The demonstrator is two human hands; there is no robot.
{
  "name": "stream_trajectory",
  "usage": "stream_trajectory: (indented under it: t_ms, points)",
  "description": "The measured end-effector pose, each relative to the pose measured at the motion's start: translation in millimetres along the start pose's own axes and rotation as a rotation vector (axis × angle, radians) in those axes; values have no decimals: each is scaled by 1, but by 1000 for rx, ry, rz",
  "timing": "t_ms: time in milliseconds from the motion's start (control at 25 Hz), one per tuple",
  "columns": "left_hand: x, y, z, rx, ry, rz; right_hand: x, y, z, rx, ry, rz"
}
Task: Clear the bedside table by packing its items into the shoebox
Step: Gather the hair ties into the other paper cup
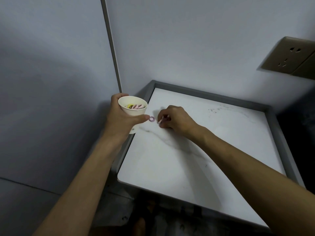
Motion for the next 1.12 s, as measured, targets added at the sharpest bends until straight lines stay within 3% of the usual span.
stream_trajectory:
  t_ms: [240,320,400,480,600,720,1000,1120]
  points:
    - [-9,-7,-2,53,4,-49,-3,9,4,-244,-15,-93]
    - [-12,-11,-2,84,-9,-78,-3,25,-1,-136,-72,-34]
    - [-13,-14,0,109,-32,-104,3,48,-19,177,-96,125]
    - [-13,-17,4,127,-53,-132,9,62,-46,362,-27,141]
    - [-12,-17,6,139,-52,-143,8,57,-80,207,109,-1]
    - [-12,-13,6,144,-40,-121,9,53,-85,111,133,-27]
    - [-12,-10,11,107,-40,-106,11,54,-92,298,136,-13]
    - [-10,-7,9,73,-38,-79,19,55,-81,504,89,93]
Point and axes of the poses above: each hand's wrist, its own x-axis towards the middle knuckle, its own y-axis out of the back of the hand, z = x × y, the point moved 2 cm from there along x, towards the middle knuckle, and after that the axes turned 7 degrees about z, right-handed, at the moved point
